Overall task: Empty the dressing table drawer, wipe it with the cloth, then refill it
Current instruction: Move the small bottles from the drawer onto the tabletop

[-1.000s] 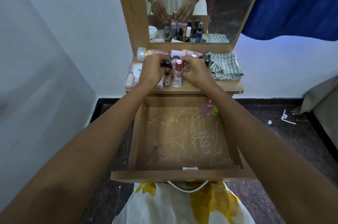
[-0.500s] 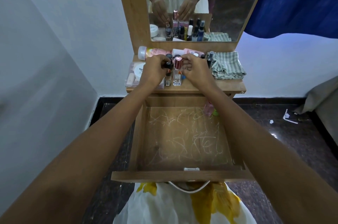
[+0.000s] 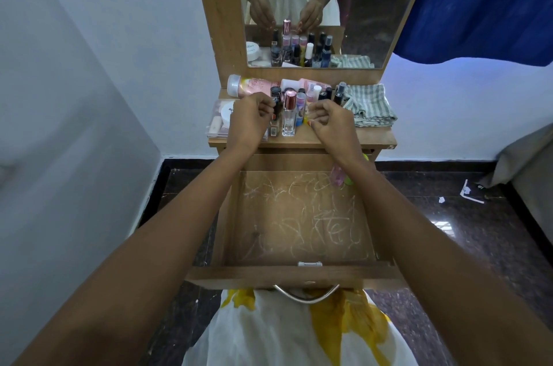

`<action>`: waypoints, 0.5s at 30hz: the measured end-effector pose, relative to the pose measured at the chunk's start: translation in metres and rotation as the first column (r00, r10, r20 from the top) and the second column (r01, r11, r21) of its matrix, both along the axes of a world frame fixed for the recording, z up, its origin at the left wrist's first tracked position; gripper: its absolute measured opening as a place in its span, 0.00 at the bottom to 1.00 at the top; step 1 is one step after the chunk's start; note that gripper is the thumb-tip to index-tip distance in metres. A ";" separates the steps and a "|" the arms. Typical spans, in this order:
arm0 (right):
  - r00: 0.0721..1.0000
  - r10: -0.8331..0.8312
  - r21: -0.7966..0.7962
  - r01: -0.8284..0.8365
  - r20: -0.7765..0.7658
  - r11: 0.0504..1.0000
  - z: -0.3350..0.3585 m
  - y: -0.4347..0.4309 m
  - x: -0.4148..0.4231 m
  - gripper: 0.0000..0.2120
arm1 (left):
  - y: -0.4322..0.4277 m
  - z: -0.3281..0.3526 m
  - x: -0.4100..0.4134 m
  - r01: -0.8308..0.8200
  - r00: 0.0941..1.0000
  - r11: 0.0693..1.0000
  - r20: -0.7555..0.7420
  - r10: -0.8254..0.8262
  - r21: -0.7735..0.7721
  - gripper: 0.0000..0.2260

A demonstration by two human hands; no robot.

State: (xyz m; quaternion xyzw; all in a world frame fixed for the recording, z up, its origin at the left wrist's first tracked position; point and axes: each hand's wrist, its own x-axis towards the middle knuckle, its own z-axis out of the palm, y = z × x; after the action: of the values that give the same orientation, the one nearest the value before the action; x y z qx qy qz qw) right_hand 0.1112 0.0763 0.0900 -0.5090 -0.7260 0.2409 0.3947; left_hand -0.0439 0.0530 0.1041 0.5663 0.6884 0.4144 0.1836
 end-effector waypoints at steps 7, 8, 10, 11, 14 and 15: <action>0.999 -0.032 -0.038 0.032 -0.002 0.999 -0.018 -0.026 0.021 0.09 | -0.030 -0.025 0.024 0.124 0.990 0.990 -0.055 -0.128 -0.071 0.07; 0.999 -0.039 -0.051 0.039 -0.002 0.998 -0.021 -0.030 0.026 0.09 | -0.034 -0.030 0.029 0.142 0.987 0.985 -0.063 -0.149 -0.101 0.07; 0.998 -0.063 -0.086 0.062 -0.008 0.994 -0.029 -0.038 0.036 0.08 | -0.038 -0.041 0.038 0.173 0.980 0.974 -0.075 -0.185 -0.145 0.08; 0.997 -0.079 -0.095 0.079 0.001 0.992 -0.034 -0.041 0.041 0.08 | -0.040 -0.046 0.042 0.184 0.977 0.970 -0.081 -0.199 -0.159 0.08; 0.992 -0.118 -0.102 0.122 0.048 0.987 -0.048 -0.048 0.057 0.08 | -0.041 -0.063 0.057 0.192 0.975 0.964 -0.077 -0.209 -0.182 0.08; 0.990 -0.131 -0.113 0.136 0.057 0.984 -0.051 -0.049 0.061 0.08 | -0.041 -0.068 0.061 0.191 0.977 0.963 -0.060 -0.206 -0.192 0.08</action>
State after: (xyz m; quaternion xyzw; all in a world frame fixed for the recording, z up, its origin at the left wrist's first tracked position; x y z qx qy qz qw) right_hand 0.1725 0.0269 0.0389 -0.5845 -0.6844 0.2434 0.3616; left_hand 0.0174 0.0124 0.0358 0.6289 0.6704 0.3054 0.2485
